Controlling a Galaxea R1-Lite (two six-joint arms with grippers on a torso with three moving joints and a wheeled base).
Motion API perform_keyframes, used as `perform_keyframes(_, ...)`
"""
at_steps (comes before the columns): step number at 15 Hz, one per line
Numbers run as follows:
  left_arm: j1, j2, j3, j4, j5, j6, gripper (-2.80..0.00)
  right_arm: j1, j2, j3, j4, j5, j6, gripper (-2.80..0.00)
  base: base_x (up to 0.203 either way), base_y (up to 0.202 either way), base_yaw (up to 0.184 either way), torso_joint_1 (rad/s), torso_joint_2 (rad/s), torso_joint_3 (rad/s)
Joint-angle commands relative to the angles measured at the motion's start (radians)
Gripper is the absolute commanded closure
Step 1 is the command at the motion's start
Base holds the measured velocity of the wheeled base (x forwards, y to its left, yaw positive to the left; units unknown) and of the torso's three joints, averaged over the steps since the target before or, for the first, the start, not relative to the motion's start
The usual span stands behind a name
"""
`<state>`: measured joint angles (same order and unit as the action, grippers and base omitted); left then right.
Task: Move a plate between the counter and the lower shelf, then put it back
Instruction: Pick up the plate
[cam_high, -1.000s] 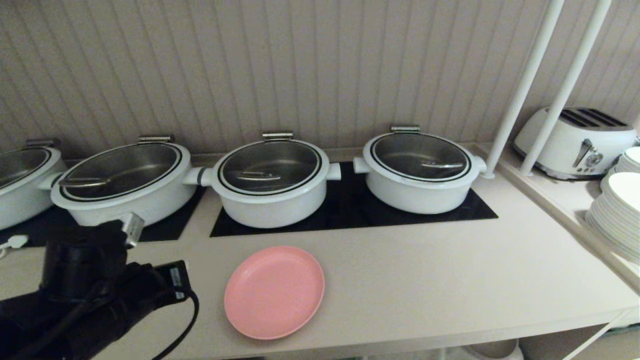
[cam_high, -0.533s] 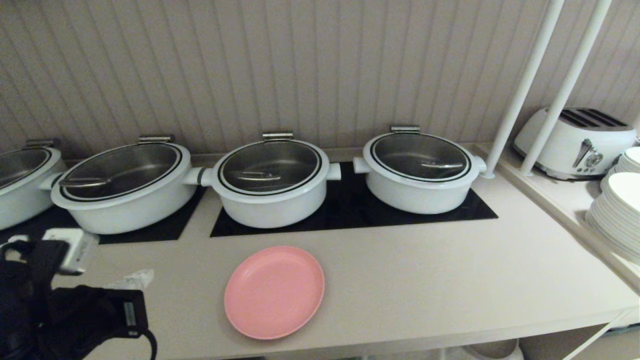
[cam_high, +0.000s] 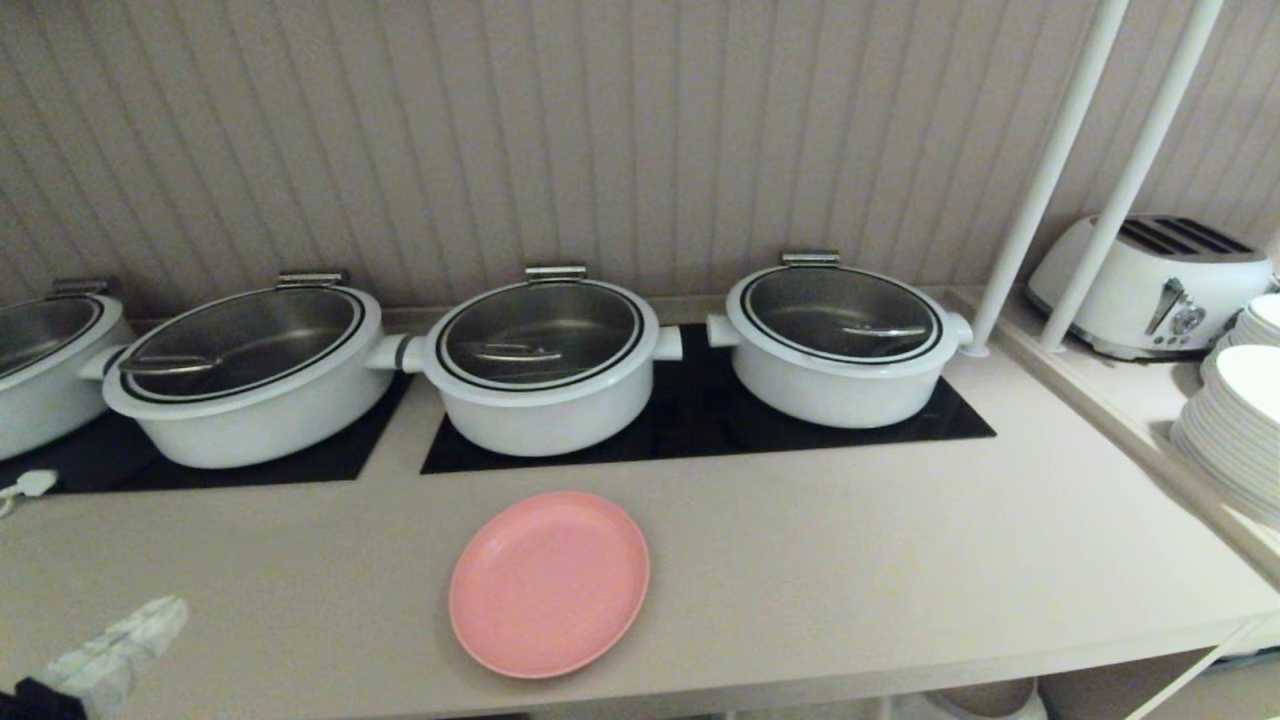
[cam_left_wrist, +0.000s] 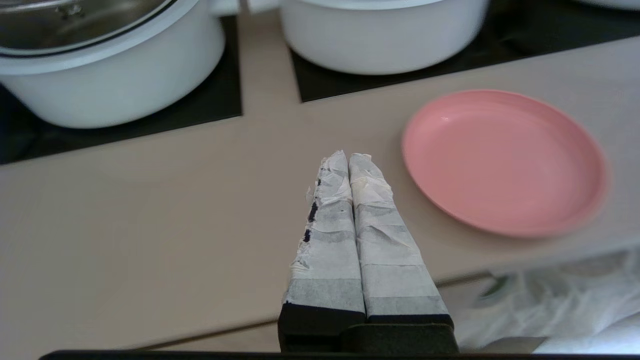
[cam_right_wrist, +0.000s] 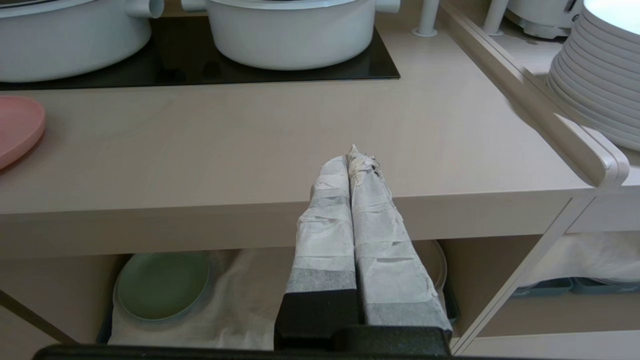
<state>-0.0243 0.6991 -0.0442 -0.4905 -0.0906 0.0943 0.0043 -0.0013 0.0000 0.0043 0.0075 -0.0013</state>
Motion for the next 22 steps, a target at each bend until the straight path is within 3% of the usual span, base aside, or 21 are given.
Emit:
perform_keyframes(1, 0.088, -0.259, 0.029, 0.095, -0.077, 0.008, 0.00, 0.002, 0.001, 0.000, 0.000, 0.000, 0.000, 0.00, 0.000, 0.000, 0.000, 0.000, 0.00, 0.000)
perform_keyframes(4, 0.126, -0.424, 0.041, 0.236, -0.084, 0.004, 0.00, 0.000, 0.001, 0.000, 0.000, 0.000, 0.000, 0.00, 0.000, 0.000, 0.000, 0.000, 0.00, 0.000)
perform_keyframes(5, 0.131, -0.424, 0.043, 0.259, -0.025, 0.002, 0.00, 0.000, 0.001, 0.000, 0.000, 0.000, 0.000, 0.00, 0.000, 0.000, 0.000, 0.000, 0.00, 0.000)
perform_keyframes(7, 0.133, -0.423, 0.044, 0.253, 0.033, 0.002, 0.00, 0.001, 0.001, 0.000, 0.000, 0.000, 0.000, 0.00, 0.000, 0.000, 0.000, 0.000, 0.00, 0.000)
perform_keyframes(10, 0.117, -0.422, 0.044, 0.247, 0.036, 0.003, 0.00, 0.000, 0.001, 0.000, 0.000, 0.000, 0.000, 0.00, 0.000, 0.000, 0.000, 0.000, 0.00, 0.000)
perform_keyframes(11, 0.091, -0.419, 0.044, 0.243, 0.049, 0.002, 0.00, 0.001, 0.001, 0.000, 0.000, 0.000, 0.000, 0.00, 0.000, 0.000, 0.000, 0.000, 0.00, 0.000)
perform_keyframes(13, -0.034, -0.406, 0.044, 0.224, 0.163, -0.001, 0.00, 0.000, 0.001, 0.000, 0.000, 0.000, 0.000, 0.00, 0.000, 0.000, 0.000, 0.000, 0.00, 0.000)
perform_keyframes(14, -0.067, -0.410, 0.044, 0.246, 0.229, -0.010, 0.00, 0.001, 0.001, 0.000, 0.000, 0.000, 0.000, 0.00, 0.000, 0.000, 0.000, 0.000, 0.00, 0.000)
perform_keyframes(15, -0.068, -0.412, 0.043, 0.258, 0.248, -0.046, 0.00, 0.000, 0.001, 0.000, 0.000, 0.000, 0.000, 0.00, 0.000, 0.000, 0.000, 0.000, 0.00, 0.000)
perform_keyframes(17, -0.059, -0.413, 0.043, 0.251, 0.255, -0.051, 0.00, 0.000, 0.001, 0.000, 0.000, 0.000, 0.000, 0.00, 0.000, 0.000, 0.000, 0.000, 0.00, 0.000)
perform_keyframes(19, 0.018, -0.450, 0.043, 0.269, 0.239, -0.039, 0.00, 0.000, 0.001, 0.000, 0.000, 0.000, 0.000, 0.00, 0.000, 0.000, 0.000, 0.000, 0.00, 0.000)
perform_keyframes(20, 0.051, -0.482, 0.042, 0.297, 0.209, -0.041, 0.00, 0.000, 0.001, 0.000, 0.000, 0.000, 0.000, 0.00, 0.000, 0.000, 0.000, 0.000, 0.00, 0.000)
perform_keyframes(22, 0.047, -0.519, 0.041, 0.317, 0.165, -0.044, 0.00, 0.000, 0.001, 0.000, 0.000, 0.000, 0.000, 0.00, 0.000, 0.000, 0.000, 0.000, 0.00, 0.000)
